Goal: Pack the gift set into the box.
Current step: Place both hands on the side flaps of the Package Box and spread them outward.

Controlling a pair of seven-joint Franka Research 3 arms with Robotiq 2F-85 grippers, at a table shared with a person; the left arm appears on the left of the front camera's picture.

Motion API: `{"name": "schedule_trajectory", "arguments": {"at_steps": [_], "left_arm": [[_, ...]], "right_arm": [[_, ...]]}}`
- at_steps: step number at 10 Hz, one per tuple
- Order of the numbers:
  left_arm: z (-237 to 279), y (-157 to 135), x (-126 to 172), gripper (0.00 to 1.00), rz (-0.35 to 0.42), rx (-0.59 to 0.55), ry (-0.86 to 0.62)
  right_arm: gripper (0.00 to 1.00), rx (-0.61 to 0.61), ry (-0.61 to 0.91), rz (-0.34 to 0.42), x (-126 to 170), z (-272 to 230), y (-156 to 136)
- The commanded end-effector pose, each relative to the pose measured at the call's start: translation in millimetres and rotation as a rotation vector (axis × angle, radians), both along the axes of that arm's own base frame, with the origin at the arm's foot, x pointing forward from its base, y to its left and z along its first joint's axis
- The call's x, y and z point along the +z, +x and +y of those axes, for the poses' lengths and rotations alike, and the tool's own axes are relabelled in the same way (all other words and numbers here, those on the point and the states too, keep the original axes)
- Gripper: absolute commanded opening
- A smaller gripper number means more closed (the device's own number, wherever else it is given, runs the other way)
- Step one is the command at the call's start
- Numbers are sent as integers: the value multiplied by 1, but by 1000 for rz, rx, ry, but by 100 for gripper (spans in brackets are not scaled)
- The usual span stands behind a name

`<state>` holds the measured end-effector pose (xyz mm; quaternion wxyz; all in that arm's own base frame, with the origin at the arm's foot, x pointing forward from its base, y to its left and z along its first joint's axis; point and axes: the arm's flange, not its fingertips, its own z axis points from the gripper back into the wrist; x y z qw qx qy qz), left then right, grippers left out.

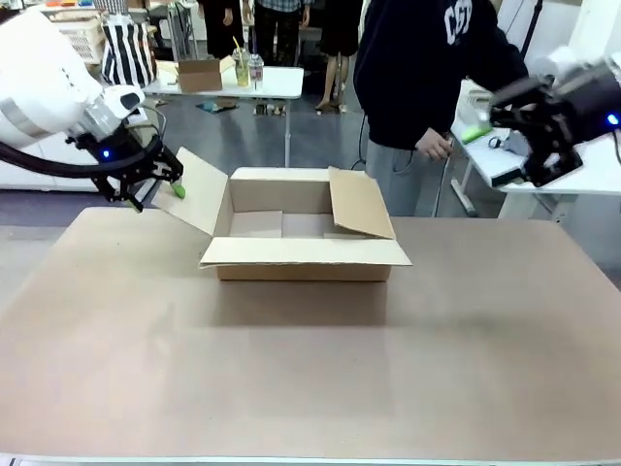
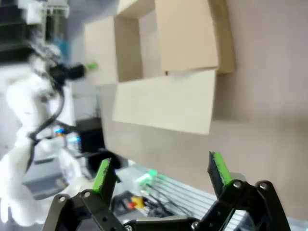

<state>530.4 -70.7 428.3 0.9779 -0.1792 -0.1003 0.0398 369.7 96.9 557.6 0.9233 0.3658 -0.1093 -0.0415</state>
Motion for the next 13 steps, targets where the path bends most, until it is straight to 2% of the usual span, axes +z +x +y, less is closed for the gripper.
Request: {"name": "schedule_trajectory", "arguments": {"at_steps": [1, 2, 3, 5, 6, 9, 10, 11, 13], "left_arm": [[-1, -2, 3, 100, -3, 18, 17], [-1, -2, 3, 100, -3, 18, 17], [-1, -2, 3, 100, -3, 18, 17], [-1, -2, 3, 100, -3, 18, 17], [-1, -2, 3, 100, -3, 18, 17], [-1, -2, 3, 100, -3, 18, 17], [-1, -2, 3, 100, -3, 18, 17], [-1, -2, 3, 100, -3, 18, 17], [-1, -2, 3, 100, -3, 18, 17]], "right_arm": [[100, 60, -195, -58, -4, 38, 36], [100, 154, -262, -103, -6, 70, 43], [100, 300, -372, -195, -7, 100, 45], [100, 359, -437, -346, -5, 122, 36], [100, 310, -369, -172, -11, 118, 35], [100, 310, -369, -172, -11, 118, 35], [100, 338, -394, -203, -10, 120, 37], [100, 194, -503, -111, -15, 126, 43], [100, 209, -754, -109, -19, 198, 99]]}}
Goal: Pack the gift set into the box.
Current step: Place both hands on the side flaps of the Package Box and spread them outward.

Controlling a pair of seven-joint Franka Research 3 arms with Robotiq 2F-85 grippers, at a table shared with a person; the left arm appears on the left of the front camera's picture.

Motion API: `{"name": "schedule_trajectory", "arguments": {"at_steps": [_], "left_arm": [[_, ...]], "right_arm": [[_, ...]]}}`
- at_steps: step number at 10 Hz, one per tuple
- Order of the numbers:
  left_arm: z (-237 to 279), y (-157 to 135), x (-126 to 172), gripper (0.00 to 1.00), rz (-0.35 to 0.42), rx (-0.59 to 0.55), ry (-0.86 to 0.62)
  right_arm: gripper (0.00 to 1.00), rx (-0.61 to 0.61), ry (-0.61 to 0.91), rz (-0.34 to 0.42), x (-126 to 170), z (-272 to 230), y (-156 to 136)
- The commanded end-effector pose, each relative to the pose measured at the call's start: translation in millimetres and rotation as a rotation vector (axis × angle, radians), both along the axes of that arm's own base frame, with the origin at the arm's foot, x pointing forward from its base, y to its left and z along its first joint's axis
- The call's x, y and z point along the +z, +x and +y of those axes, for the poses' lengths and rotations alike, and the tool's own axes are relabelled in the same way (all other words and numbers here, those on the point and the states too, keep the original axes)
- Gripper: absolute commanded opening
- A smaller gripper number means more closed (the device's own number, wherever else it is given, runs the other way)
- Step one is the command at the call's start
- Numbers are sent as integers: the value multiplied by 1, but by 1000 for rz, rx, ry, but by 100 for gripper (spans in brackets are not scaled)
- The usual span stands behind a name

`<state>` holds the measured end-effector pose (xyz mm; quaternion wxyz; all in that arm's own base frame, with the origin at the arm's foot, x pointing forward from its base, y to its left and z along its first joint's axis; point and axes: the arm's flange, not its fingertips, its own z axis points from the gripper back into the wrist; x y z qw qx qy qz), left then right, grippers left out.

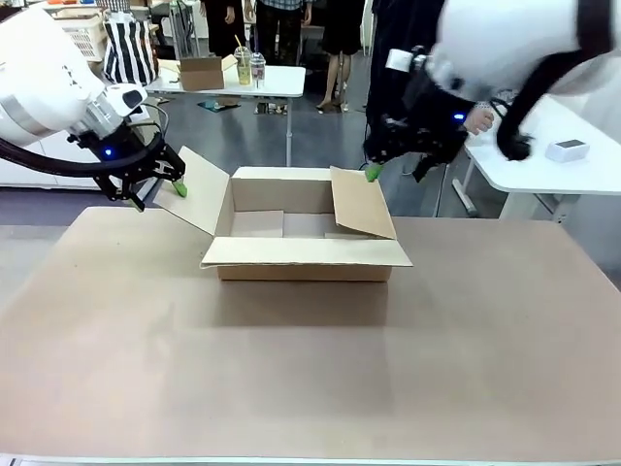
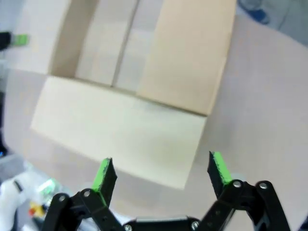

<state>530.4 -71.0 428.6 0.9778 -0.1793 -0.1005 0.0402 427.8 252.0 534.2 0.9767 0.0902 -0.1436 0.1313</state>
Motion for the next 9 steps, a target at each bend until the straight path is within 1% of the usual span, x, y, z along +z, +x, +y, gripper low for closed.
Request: {"name": "schedule_trajectory", "arguments": {"at_steps": [1, 2, 3, 5, 7, 8, 9], "left_arm": [[-1, -2, 2, 100, -2, 17, 17], [-1, -2, 2, 100, -2, 17, 17], [-1, -2, 2, 100, -2, 17, 17], [-1, -2, 2, 100, -2, 17, 17], [-1, -2, 2, 100, -2, 17, 17], [-1, -2, 2, 100, -2, 17, 17], [-1, -2, 2, 100, -2, 17, 17]], "right_arm": [[100, -25, -193, 47, -4, 70, 65], [100, -60, -276, 73, -14, 94, 83], [100, -63, -348, 98, -25, 118, 100], [100, -12, -437, 144, -57, 149, 120], [100, -4, -473, 137, -91, 165, 131], [100, -14, -548, 136, -109, 164, 135], [100, -19, -586, 119, -118, 157, 136]]}}
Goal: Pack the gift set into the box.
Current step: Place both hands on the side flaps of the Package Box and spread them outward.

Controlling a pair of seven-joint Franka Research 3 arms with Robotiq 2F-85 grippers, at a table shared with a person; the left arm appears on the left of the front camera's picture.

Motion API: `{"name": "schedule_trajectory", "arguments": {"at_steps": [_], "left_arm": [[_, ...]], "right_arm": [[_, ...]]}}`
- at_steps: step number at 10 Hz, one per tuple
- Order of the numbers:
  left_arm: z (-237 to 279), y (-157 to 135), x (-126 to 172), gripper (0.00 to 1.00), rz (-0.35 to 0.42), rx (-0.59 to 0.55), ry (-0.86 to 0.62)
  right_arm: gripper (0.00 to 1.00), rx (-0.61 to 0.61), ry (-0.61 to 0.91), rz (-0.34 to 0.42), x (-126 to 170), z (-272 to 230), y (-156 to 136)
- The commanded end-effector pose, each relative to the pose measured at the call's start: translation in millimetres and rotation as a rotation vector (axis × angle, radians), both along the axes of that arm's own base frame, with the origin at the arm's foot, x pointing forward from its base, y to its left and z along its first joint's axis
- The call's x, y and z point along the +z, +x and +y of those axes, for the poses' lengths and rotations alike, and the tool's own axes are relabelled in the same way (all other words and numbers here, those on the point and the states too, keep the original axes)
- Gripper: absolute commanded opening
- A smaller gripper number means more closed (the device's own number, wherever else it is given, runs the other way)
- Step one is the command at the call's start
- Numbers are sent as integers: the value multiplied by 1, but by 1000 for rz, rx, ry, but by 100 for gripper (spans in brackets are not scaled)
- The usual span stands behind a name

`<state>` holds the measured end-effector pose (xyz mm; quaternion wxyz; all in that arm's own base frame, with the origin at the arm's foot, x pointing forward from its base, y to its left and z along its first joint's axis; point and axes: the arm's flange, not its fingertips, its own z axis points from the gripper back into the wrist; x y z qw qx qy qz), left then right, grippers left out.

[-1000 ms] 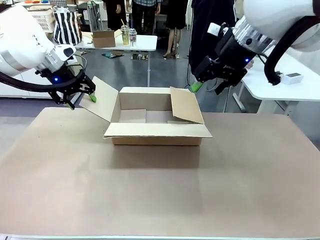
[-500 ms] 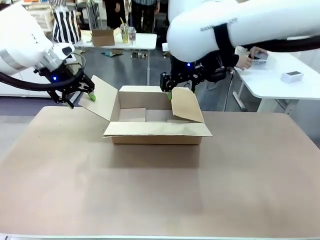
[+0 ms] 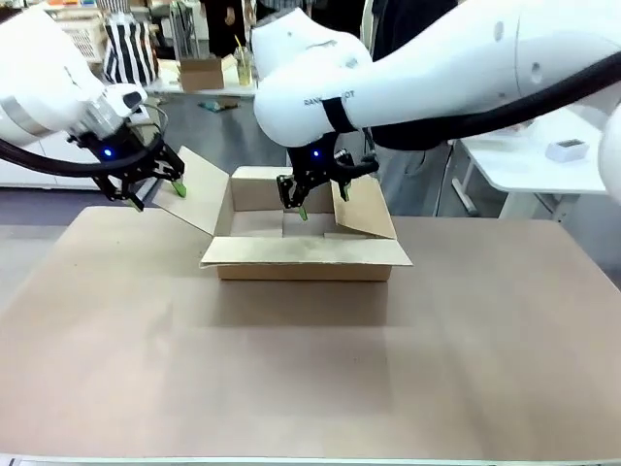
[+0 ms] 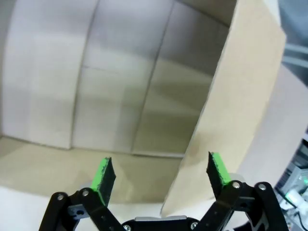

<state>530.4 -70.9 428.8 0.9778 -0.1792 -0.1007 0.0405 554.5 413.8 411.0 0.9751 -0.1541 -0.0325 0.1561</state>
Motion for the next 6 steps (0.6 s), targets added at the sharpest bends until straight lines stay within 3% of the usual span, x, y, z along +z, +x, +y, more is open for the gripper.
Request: {"name": "schedule_trajectory", "arguments": {"at_steps": [1, 3, 6], "left_arm": [[-1, -2, 2, 100, -2, 16, 17], [-1, -2, 2, 100, -2, 16, 17], [-1, -2, 2, 100, -2, 16, 17]], "right_arm": [[100, -1, -88, -50, 0, -12, 9], [100, -40, -112, -49, -12, -31, 11], [100, -114, -89, -101, 14, -62, 8]]}}
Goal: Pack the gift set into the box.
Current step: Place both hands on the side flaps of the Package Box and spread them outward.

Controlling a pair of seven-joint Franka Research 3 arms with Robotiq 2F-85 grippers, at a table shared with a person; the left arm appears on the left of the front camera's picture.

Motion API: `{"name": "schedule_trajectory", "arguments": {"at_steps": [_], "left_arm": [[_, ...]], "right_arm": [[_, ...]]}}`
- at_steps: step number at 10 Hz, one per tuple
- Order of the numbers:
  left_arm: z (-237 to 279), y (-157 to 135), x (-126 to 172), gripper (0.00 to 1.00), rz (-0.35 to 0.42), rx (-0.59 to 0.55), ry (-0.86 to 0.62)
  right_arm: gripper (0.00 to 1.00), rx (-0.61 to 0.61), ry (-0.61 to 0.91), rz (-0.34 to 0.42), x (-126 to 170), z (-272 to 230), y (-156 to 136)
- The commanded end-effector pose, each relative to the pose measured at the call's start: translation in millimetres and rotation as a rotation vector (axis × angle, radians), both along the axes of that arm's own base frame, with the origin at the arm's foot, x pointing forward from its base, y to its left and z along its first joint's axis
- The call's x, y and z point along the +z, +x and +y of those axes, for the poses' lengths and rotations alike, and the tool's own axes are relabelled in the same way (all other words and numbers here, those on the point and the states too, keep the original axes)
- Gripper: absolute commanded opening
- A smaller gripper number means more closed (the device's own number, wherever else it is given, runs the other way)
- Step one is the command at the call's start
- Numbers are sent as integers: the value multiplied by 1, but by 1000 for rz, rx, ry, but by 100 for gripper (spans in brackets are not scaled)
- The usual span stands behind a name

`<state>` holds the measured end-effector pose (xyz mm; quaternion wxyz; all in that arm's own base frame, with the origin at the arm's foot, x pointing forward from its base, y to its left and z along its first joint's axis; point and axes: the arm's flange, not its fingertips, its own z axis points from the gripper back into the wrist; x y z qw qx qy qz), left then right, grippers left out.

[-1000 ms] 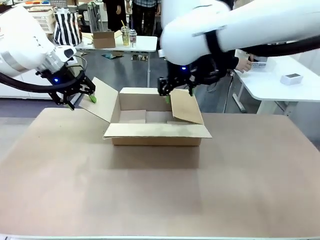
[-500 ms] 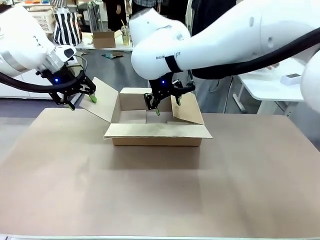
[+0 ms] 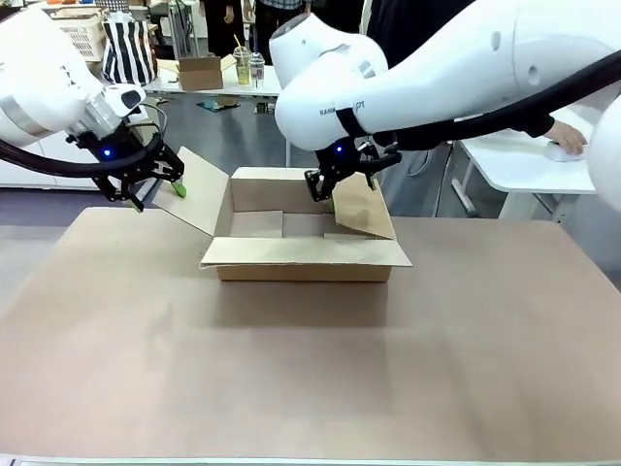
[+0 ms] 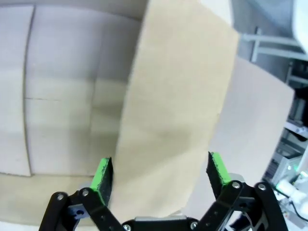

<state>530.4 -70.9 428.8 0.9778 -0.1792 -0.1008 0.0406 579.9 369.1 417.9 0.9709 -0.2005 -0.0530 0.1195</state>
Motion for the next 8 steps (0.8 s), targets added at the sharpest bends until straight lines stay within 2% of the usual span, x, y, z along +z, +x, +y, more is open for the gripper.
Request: {"name": "schedule_trajectory", "arguments": {"at_steps": [1, 5, 6, 7, 8], "left_arm": [[-1, -2, 2, 100, -2, 16, 17], [-1, -2, 2, 100, -2, 16, 17], [-1, -2, 2, 100, -2, 16, 17], [-1, -2, 2, 100, -2, 16, 17], [-1, -2, 2, 100, -2, 16, 17]], "right_arm": [[100, -72, 0, -43, 20, -31, -20], [100, -148, 29, -50, 43, -79, -32], [100, -157, 89, -58, 48, -88, -39], [100, -121, 180, -34, 54, -84, -47], [100, -124, 19, -38, 52, -77, -18]]}}
